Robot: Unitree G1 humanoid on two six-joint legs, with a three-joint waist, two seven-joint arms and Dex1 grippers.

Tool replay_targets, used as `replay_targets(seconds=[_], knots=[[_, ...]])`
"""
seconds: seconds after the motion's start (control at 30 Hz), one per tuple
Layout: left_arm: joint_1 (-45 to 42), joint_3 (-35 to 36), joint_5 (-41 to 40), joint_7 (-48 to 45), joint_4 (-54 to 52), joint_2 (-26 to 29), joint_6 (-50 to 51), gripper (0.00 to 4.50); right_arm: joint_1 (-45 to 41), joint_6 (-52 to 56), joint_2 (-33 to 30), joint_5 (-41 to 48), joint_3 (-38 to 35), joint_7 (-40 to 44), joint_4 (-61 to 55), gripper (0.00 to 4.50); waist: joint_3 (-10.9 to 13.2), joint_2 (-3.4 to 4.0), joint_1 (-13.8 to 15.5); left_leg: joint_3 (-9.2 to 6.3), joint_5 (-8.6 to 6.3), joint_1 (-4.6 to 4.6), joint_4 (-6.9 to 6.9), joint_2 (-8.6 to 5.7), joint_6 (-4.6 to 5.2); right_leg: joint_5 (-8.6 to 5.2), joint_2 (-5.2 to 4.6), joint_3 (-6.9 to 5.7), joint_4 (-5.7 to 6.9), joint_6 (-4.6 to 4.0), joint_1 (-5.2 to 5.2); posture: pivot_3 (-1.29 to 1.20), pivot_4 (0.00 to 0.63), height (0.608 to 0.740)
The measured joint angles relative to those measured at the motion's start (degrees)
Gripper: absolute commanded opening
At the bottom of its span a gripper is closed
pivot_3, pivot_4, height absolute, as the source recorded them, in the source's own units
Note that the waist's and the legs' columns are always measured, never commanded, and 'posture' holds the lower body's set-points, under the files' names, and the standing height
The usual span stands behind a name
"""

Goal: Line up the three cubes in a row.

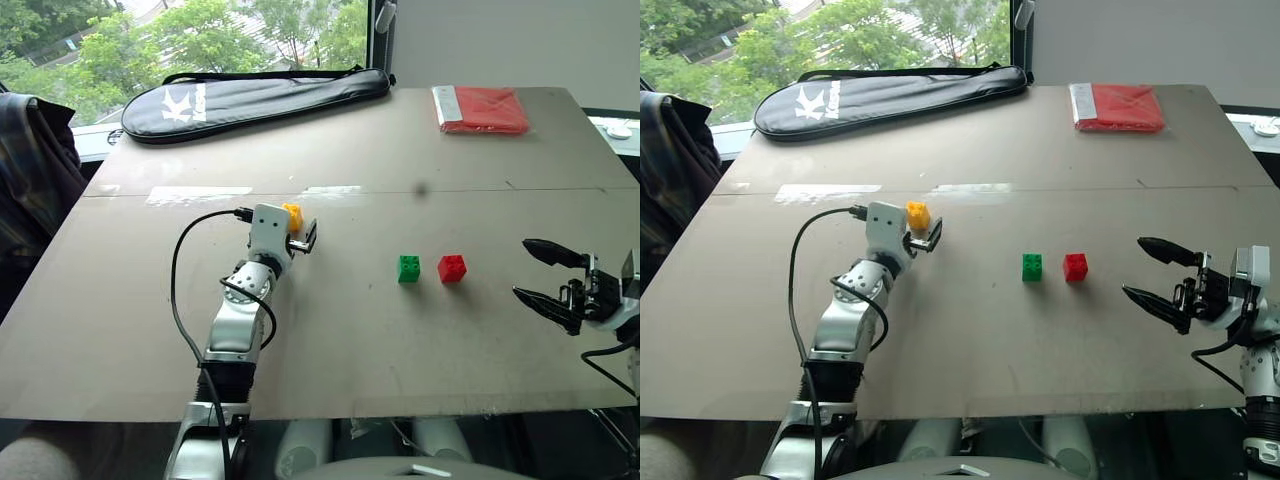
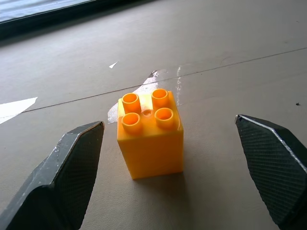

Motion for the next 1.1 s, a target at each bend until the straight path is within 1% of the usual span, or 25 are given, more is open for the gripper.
replay_targets(seconds=[0.13,0.17,0.2,0.27,0.33,0.37,0.63,0.77,0.87,0.93,0.97,1.0,1.1], knots=[[-0.9,-0.1,0.1,0.6,3.5,-0.4,0.0,4.48,0.1,0.0,0.0,0.0,0.0,0.0,0.0,4.50,0.0,0.00,0.0,0.00,0.00,0.01,0.00,-0.01,0.00,0.00,0.00,0.00,0.02,0.00,0.00,0.00,0.150,0.707],[-1.1,-0.1,0.1,0.5,4.1,-0.4,0.0,3.96,0.2,0.0,0.0,0.0,0.0,0.0,0.0,4.50,0.0,0.00,0.0,-0.01,0.00,0.01,0.00,-0.01,-0.01,0.00,0.00,0.00,0.03,0.00,0.00,0.00,0.150,0.707],[-1.9,0.1,0.1,0.6,5.1,-0.4,0.0,3.62,0.2,0.0,0.0,0.0,0.0,0.0,0.0,4.50,0.0,0.00,0.0,0.00,0.01,0.03,0.00,-0.02,-0.01,0.00,0.00,0.00,0.04,0.00,0.01,0.00,0.150,0.707],[-2.4,0.1,0.1,0.8,5.7,-0.4,-0.1,2.71,0.2,0.0,0.0,0.0,0.0,0.0,0.0,4.50,0.0,0.00,0.0,0.00,0.01,0.04,0.00,-0.02,-0.02,0.00,0.00,0.00,0.06,0.00,0.01,0.00,0.150,0.707],[-2.8,0.2,0.1,0.9,6.5,-0.3,-0.5,1.62,0.3,0.0,0.0,0.0,0.0,0.0,-0.1,4.50,0.0,0.00,0.0,0.00,0.02,0.05,0.00,-0.02,-0.04,0.00,0.01,0.00,0.09,0.00,0.00,0.00,0.150,0.707],[-3.1,0.3,0.0,0.9,7.0,-0.2,-0.7,1.21,0.3,0.0,0.0,0.0,0.0,0.0,-0.2,4.50,0.0,0.00,0.0,-0.01,0.03,0.06,0.00,-0.02,-0.06,0.00,0.01,0.00,0.11,0.00,0.01,0.00,0.150,0.707],[-3.4,0.3,-1.1,-1.0,8.4,1.2,-2.1,1.25,0.3,0.0,0.0,0.0,0.0,0.0,-0.4,4.50,0.0,0.00,-0.1,0.02,0.06,0.16,0.00,-0.01,-0.10,-0.01,0.03,0.03,0.24,-0.01,0.01,0.00,0.150,0.707],[-1.9,-1.5,-5.5,-13.0,7.5,4.0,-3.7,1.25,0.7,0.0,0.0,0.0,-0.1,0.3,-0.4,4.50,0.0,0.01,-0.1,0.04,0.06,0.10,0.00,-0.01,-0.11,-0.01,0.03,0.03,0.18,-0.02,-0.01,0.00,0.150,0.707],[-1.3,-6.2,-8.5,-27.2,7.2,7.1,-6.3,1.25,1.5,0.1,0.0,0.0,-0.1,0.5,-1.4,4.50,0.0,0.01,0.1,0.04,0.06,0.04,0.00,-0.01,-0.11,-0.01,0.01,0.00,0.11,-0.02,-0.01,0.00,0.150,0.707],[-1.4,-7.5,-8.6,-30.9,7.3,8.1,-7.4,1.25,1.9,0.1,-0.1,-0.1,0.0,0.7,-1.8,4.50,0.0,0.01,0.0,0.03,0.06,0.03,0.00,-0.01,-0.11,-0.01,0.02,0.00,0.09,-0.02,-0.01,0.00,0.150,0.707],[-1.9,-9.3,-9.3,-36.4,8.1,9.5,-8.9,1.25,2.4,0.0,-0.2,-0.3,0.0,1.0,-1.8,4.50,0.0,0.01,0.0,0.05,0.06,0.03,0.00,-0.01,-0.11,-0.02,0.02,0.00,0.10,-0.02,-0.01,0.00,0.150,0.707],[-2.2,-9.7,-9.6,-38.6,8.6,10.0,-9.4,1.25,2.5,0.0,-0.2,-0.4,0.0,1.1,-1.8,4.50,0.0,0.01,0.0,0.08,0.06,0.03,0.00,-0.02,-0.11,-0.02,0.03,-0.01,0.10,-0.02,-0.02,0.00,0.150,0.707],[-5.4,-11.0,-10.9,-50.1,14.6,12.6,-13.1,1.25,3.0,-0.1,-0.3,-0.7,0.0,1.2,-1.8,4.50,0.0,0.01,-0.2,0.17,0.06,0.06,0.00,-0.01,-0.10,-0.02,0.10,-0.01,0.13,-0.02,-0.02,0.00,0.150,0.707]])
